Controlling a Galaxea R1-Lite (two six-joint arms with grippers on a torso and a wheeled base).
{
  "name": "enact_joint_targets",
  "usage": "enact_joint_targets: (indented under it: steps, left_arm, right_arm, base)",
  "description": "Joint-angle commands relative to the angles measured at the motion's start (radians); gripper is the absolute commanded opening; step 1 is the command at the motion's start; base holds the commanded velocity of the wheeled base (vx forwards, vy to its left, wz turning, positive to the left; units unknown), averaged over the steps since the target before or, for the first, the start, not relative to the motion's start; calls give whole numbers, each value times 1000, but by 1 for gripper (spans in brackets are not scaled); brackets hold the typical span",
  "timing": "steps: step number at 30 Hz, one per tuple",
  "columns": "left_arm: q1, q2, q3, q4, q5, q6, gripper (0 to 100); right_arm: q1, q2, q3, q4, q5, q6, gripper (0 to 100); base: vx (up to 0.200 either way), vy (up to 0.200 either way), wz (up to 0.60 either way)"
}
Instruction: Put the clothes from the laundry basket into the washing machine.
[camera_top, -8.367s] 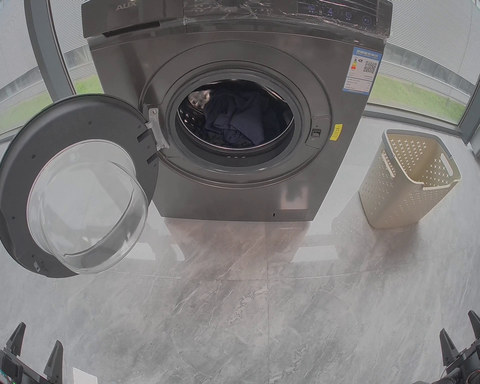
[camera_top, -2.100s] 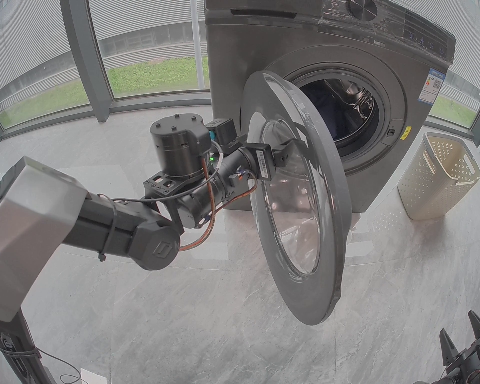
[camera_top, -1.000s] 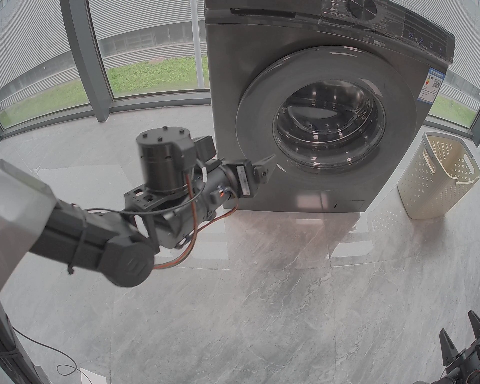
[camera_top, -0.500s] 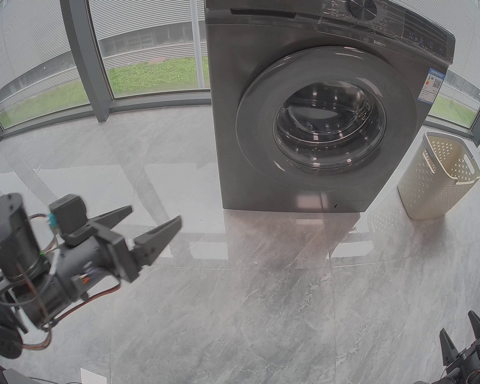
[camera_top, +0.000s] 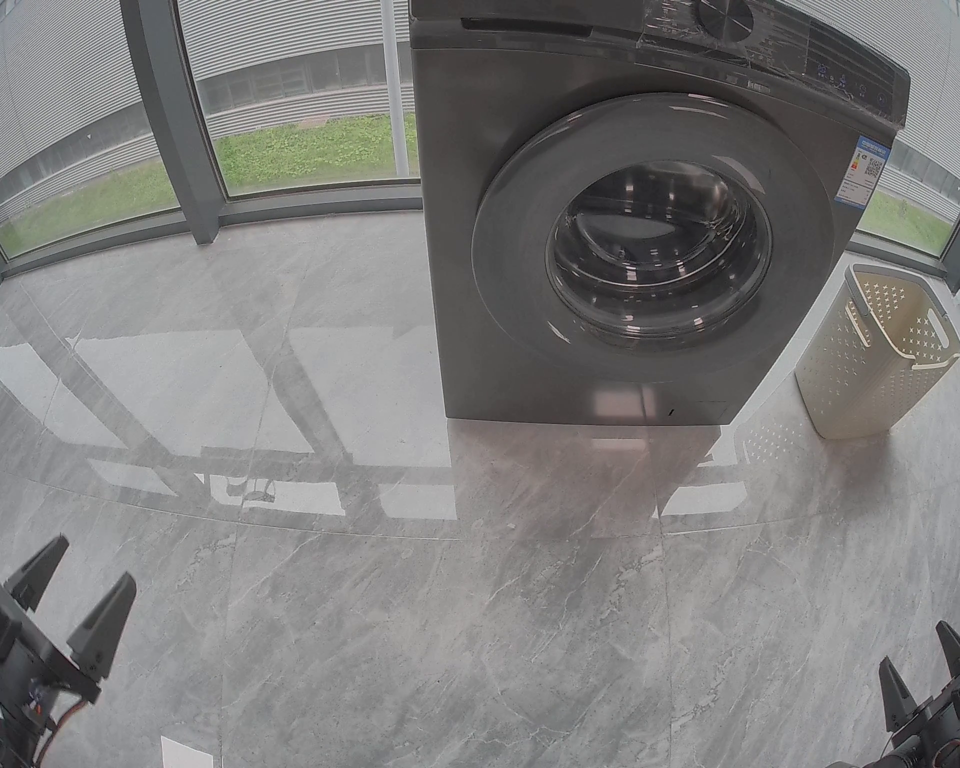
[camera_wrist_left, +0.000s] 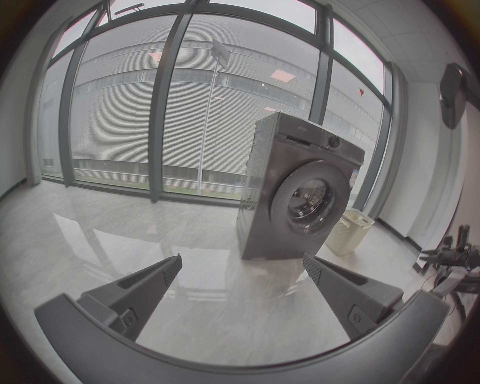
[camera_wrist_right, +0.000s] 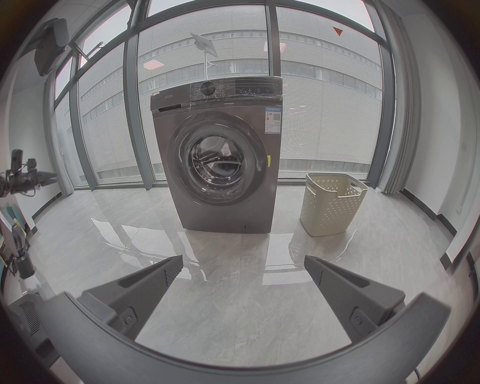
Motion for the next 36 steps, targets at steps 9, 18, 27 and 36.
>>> enact_joint_targets:
  steps: [9, 18, 27, 36]
  left_arm:
    - [305, -613, 67, 523, -129, 14, 100]
    - [303, -610, 67, 556, -50, 57, 100]
    - [299, -607, 67, 599, -53, 94, 100]
    - [299, -607, 67, 599, -59, 85, 100]
  right_arm:
    - [0, -16, 0, 0, 0, 0, 100]
    - [0, -16, 0, 0, 0, 0, 100]
    - [0, -16, 2, -5, -1, -2, 100]
    - [0, -16, 2, -5, -1, -2, 100]
  base:
    - [0, 0, 0]
    - [0, 0, 0]
    - [0, 0, 0]
    - [0, -111, 0]
